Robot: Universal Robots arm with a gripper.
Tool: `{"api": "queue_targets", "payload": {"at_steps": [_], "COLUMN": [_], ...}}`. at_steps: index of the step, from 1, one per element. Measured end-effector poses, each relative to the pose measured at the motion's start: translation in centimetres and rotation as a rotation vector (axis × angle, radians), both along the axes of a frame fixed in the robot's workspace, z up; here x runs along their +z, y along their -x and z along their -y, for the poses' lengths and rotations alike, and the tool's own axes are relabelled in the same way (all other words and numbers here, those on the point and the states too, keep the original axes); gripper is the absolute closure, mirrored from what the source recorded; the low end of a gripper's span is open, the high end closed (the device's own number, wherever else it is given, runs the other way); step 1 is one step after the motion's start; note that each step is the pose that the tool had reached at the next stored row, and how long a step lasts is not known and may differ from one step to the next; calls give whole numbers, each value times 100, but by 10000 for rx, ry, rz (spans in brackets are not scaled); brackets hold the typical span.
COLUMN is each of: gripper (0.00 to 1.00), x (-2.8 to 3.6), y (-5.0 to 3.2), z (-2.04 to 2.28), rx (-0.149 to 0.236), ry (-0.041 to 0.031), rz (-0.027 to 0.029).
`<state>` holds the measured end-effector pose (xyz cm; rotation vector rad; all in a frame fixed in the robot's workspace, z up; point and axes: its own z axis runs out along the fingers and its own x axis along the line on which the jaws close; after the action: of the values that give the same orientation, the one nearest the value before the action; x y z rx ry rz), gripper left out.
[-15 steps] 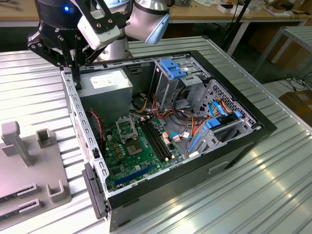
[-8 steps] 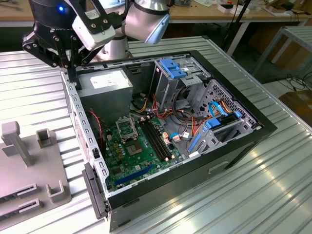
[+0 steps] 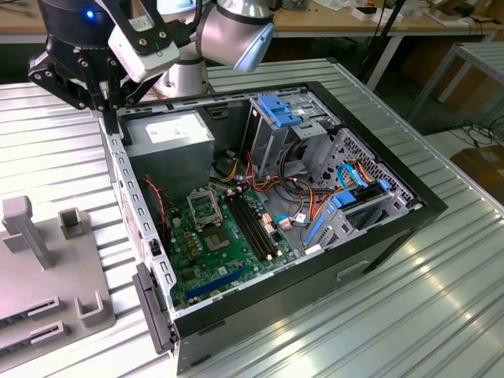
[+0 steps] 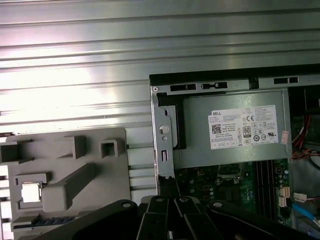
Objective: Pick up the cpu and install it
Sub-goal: 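Reach for the cpu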
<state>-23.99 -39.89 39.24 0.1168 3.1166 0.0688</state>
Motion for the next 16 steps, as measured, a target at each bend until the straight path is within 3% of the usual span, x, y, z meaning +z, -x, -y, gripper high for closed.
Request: {"api": "queue_targets", "payload": {"at_steps": [16], "gripper": [89], "x": [-2], "y": [151], "z": [0], "rx": [0], "ry": [0], "rz": [-25]}}
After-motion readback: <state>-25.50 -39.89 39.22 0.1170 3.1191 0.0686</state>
